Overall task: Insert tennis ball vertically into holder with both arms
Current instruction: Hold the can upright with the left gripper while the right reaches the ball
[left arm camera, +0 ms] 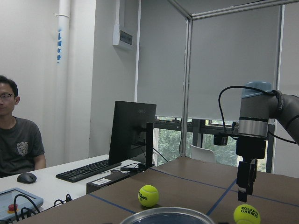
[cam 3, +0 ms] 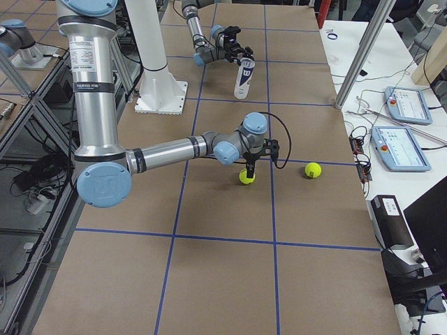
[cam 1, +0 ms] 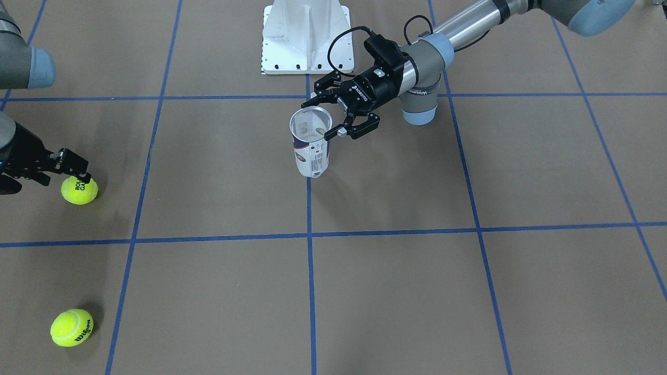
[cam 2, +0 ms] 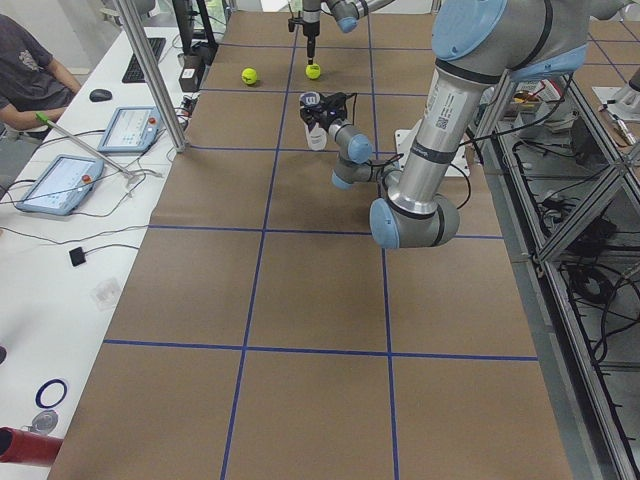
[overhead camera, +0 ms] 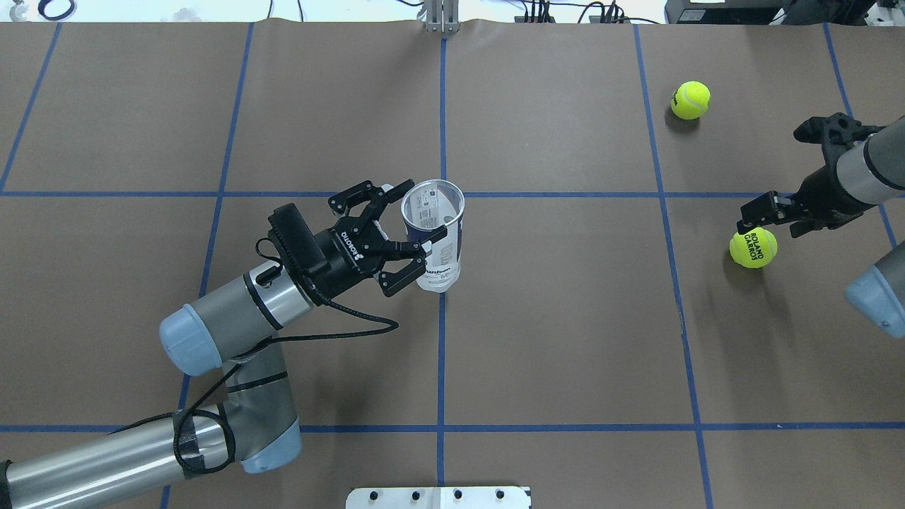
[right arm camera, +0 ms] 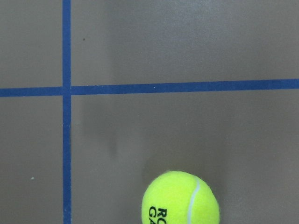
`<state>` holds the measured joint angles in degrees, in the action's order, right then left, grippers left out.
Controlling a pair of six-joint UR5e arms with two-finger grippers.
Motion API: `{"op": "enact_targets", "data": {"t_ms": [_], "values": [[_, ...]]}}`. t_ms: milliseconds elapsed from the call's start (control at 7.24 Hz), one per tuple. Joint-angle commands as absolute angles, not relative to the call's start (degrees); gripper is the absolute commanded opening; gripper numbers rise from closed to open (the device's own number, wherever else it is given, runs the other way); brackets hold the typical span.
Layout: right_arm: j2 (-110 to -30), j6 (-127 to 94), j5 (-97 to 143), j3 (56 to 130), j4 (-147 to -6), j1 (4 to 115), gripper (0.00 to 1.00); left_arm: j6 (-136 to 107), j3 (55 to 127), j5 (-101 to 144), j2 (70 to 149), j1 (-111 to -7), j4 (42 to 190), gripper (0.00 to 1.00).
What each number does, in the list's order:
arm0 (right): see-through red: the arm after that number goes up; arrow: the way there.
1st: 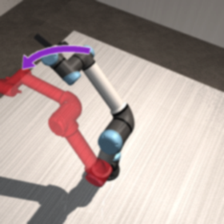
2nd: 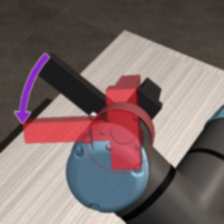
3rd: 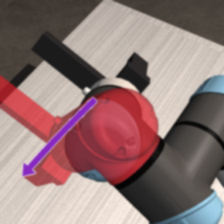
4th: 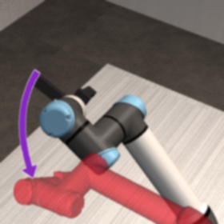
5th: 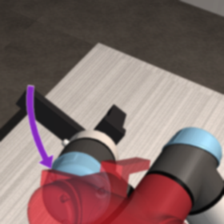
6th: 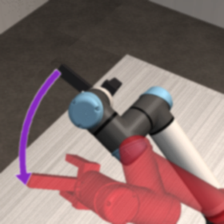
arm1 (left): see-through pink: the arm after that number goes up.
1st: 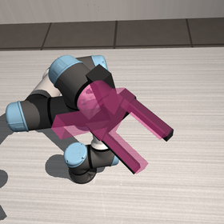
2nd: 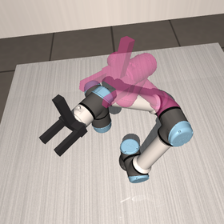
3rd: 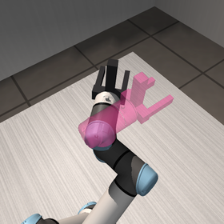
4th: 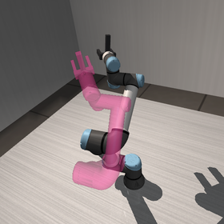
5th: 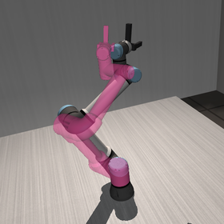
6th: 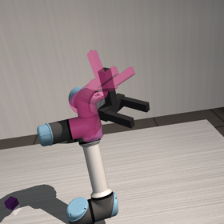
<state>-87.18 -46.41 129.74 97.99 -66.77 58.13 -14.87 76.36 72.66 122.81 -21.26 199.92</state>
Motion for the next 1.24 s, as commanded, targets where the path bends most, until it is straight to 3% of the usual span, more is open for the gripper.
{"op": "enact_targets", "data": {"t_ms": [0, 829, 967, 1106], "values": [[-86.92, -46.41, 129.73, 97.74, -66.8, 57.66, 0.99, -13.45, 74.28, 72.6, 123.31, -19.43, 203.89, 0.66], [-86.4, -46.32, 123.05, 93.71, -66.89, 52.47, 0.99, -13.54, 74.44, 72.6, 123.31, -18.99, 204.52, 0.66], [-86.4, -46.32, 122.7, 93.6, -66.88, 52.47, 0.93, -13.62, 74.44, 72.6, 123.14, -18.98, 204.96, 0.66], [-86.31, -46.32, 122.61, 93.6, -66.97, 52.47, 0.4, -13.54, 74.36, 72.6, 122.87, -18.98, 205.66, 0.66]]}}
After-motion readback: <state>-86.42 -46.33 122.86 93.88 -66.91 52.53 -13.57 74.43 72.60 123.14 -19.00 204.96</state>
